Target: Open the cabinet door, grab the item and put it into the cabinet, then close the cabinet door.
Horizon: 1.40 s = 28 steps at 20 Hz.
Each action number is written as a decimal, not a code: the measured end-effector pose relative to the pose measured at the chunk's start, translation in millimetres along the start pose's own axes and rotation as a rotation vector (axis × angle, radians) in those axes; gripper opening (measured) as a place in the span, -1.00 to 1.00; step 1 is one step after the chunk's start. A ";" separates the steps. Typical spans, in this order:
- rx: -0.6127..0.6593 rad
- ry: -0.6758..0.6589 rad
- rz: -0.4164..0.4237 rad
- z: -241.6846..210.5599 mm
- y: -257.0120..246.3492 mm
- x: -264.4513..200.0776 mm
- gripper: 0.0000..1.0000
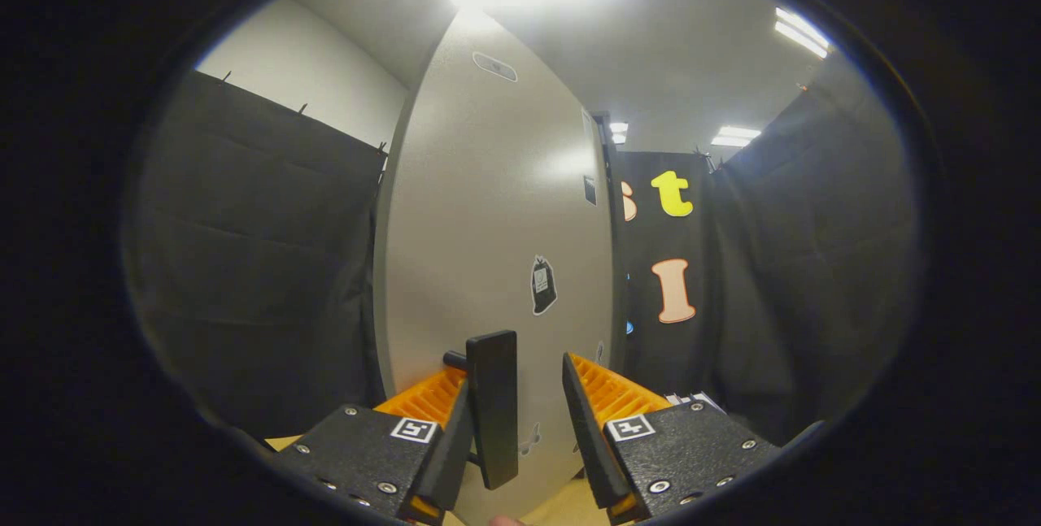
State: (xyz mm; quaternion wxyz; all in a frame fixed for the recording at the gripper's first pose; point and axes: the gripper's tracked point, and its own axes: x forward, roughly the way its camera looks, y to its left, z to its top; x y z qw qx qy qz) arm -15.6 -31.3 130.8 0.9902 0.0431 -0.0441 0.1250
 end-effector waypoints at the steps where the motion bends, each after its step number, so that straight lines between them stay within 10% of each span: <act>1: 0.003 -0.003 -0.011 0.7 0.3 2.1 0.26; 28: -0.134 -0.013 -0.257 -5.4 32.0 41.3 0.74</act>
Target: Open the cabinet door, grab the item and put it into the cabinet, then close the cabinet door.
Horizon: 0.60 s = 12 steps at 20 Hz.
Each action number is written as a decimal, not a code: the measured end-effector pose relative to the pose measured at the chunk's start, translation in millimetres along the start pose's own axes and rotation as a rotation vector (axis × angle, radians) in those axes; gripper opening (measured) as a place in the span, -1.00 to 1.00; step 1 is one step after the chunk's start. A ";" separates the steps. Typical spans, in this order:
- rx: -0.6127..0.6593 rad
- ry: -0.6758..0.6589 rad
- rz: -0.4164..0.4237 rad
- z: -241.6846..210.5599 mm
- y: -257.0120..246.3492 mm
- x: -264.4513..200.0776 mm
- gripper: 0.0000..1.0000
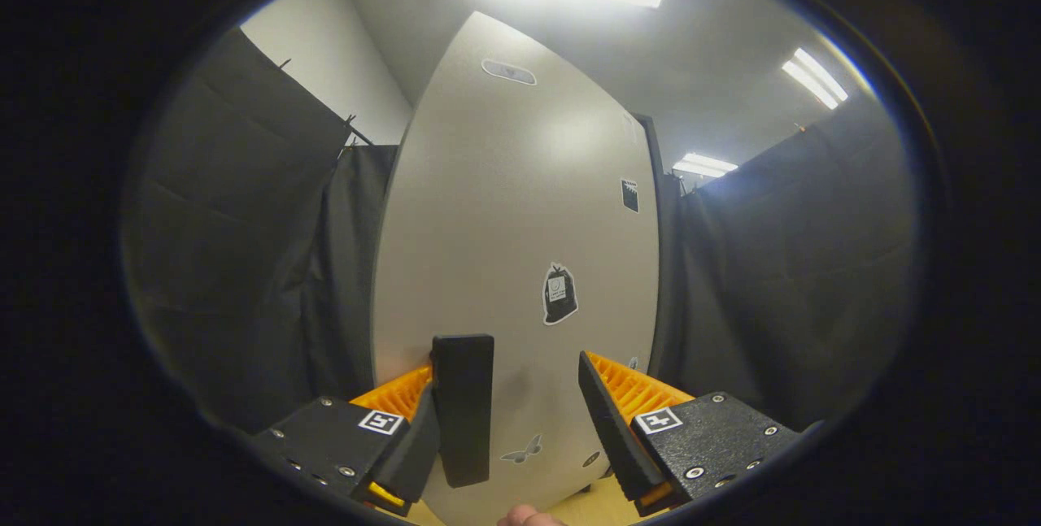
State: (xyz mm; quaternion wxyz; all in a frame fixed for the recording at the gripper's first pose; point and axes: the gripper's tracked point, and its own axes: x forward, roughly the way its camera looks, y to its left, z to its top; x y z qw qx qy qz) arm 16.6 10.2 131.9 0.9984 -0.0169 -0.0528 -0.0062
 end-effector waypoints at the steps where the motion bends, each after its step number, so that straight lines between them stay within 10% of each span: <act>1: -0.001 0.002 -0.020 -1.6 0.9 2.8 0.75; 12: -0.098 -0.054 -0.266 -2.2 15.6 7.8 0.69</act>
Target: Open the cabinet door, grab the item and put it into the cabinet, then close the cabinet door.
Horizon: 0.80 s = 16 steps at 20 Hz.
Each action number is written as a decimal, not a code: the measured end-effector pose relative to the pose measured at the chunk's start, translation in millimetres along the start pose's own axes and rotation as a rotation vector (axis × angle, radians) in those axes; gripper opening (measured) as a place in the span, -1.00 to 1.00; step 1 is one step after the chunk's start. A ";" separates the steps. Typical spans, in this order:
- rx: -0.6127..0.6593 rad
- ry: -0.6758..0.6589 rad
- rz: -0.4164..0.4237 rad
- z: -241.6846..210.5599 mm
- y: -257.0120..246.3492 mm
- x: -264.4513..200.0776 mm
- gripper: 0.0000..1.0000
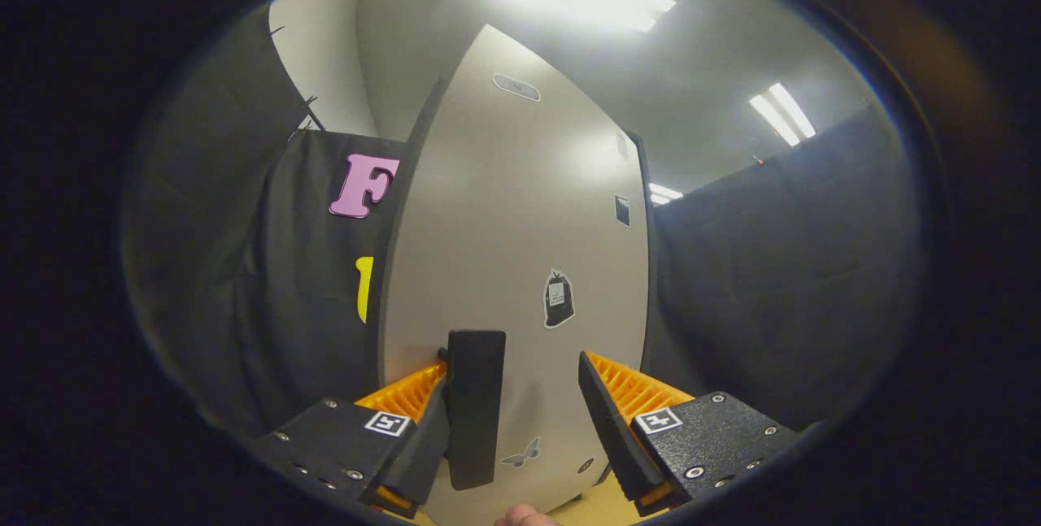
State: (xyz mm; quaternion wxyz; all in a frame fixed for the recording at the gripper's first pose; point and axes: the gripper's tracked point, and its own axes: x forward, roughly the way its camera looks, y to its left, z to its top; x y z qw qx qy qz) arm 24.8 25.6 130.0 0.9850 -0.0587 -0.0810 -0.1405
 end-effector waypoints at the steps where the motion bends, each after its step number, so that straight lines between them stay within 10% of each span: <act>1: -0.002 0.004 -0.012 -0.4 0.6 -0.6 0.69; 8: 0.041 0.038 -0.100 -5.0 10.6 2.1 0.69; 11: 0.035 0.120 0.070 -38.0 58.9 -7.9 0.68; 16: 0.029 0.130 0.108 -56.3 67.3 -16.9 0.79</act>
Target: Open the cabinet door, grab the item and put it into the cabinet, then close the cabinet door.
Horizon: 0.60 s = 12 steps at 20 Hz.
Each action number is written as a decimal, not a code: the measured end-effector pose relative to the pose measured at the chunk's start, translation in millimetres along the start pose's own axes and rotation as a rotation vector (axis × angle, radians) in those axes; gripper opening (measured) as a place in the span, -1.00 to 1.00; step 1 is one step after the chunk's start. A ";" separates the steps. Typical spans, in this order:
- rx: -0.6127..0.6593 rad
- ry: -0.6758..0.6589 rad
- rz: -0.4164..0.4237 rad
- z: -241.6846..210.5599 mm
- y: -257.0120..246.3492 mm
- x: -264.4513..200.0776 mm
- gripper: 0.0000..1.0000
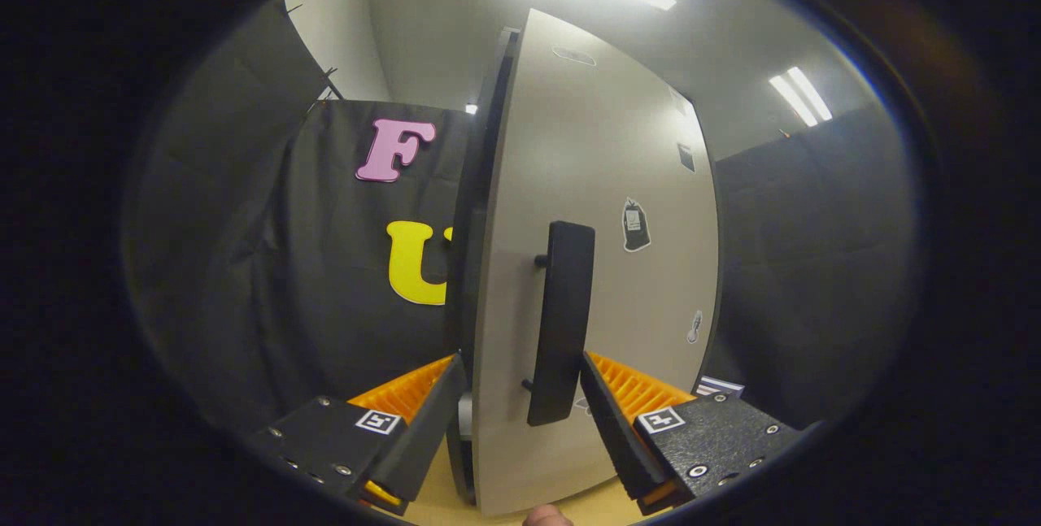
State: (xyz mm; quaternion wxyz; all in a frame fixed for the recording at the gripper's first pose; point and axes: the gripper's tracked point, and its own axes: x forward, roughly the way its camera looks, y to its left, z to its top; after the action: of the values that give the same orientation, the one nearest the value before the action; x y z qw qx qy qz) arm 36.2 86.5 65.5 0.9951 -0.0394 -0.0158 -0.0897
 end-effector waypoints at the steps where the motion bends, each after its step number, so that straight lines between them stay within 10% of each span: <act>1: 0.008 0.009 0.019 -2.0 0.9 1.1 0.83; 12: 0.121 0.113 0.276 -10.0 -58.0 -27.4 0.85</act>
State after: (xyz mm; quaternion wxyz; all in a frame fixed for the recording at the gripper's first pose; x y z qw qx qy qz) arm -0.9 33.6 58.9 0.9978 0.0238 0.0404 0.0468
